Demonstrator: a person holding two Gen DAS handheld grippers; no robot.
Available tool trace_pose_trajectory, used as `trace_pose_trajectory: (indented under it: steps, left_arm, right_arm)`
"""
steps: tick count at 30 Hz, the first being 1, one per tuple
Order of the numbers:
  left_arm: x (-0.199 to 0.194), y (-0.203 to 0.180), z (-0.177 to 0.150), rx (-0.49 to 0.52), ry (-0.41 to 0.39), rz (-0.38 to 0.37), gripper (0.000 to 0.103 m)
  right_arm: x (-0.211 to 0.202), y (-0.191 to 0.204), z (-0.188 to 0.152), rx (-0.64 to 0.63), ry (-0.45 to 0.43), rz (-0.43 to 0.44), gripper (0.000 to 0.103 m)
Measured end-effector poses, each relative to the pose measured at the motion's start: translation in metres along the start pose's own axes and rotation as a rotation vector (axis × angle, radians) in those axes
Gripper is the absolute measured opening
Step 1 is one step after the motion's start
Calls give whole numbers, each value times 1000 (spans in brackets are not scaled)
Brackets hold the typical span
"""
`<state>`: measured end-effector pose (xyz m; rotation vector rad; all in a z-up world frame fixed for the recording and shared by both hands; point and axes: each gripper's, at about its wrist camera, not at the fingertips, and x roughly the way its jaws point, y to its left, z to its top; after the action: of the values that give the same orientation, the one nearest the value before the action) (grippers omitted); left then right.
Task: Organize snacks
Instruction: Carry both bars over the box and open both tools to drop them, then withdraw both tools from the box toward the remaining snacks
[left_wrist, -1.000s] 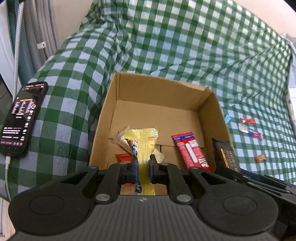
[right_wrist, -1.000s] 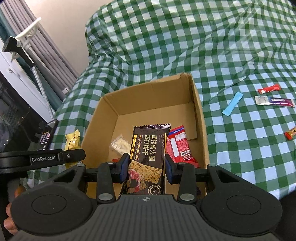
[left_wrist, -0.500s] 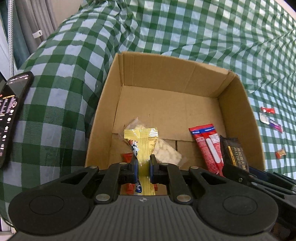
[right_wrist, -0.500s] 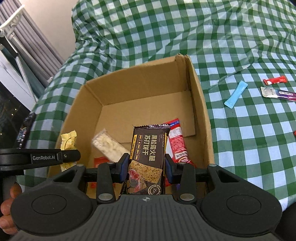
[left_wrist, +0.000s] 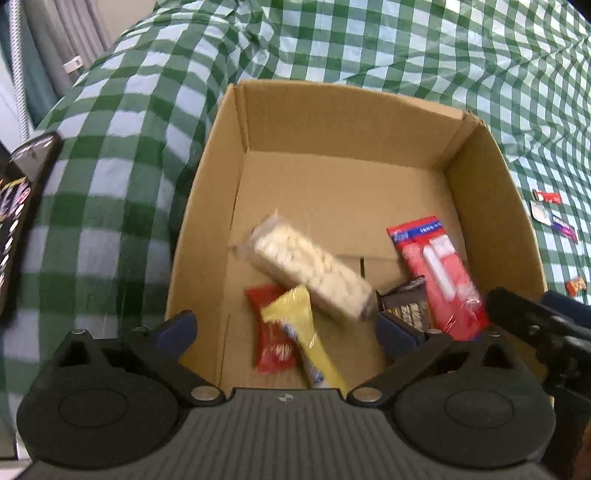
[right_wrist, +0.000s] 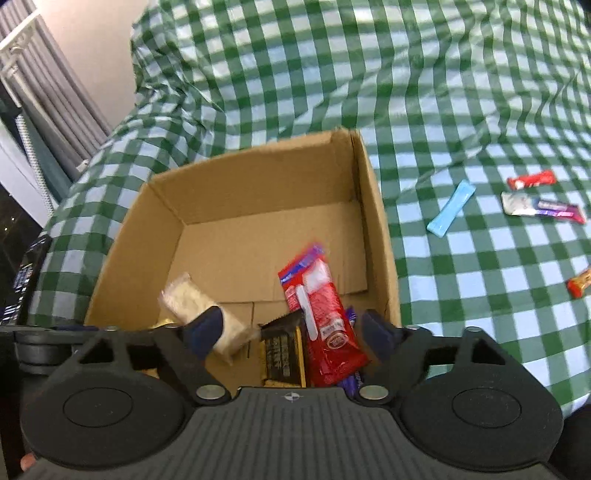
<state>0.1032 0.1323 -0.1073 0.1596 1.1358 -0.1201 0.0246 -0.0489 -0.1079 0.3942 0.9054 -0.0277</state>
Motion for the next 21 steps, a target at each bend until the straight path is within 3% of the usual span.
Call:
trace_pose_trajectory:
  steps: [8, 13, 16, 21]
  left_arm:
    - [-53, 4, -68, -21, 6, 38, 103]
    - [-85, 6, -115, -40, -17, 52, 103]
    - [-100, 1, -129, -35, -31, 38, 103]
    - [-127, -14, -141, 13, -94, 25, 103]
  right_arm:
    - [-63, 8, -36, -19, 11, 34, 96]
    - [-105, 21, -71, -135, -61, -2, 97]
    - [-127, 26, -85, -200, -108, -18, 99]
    - [-157, 21, -96, -195, -165, -20, 99]
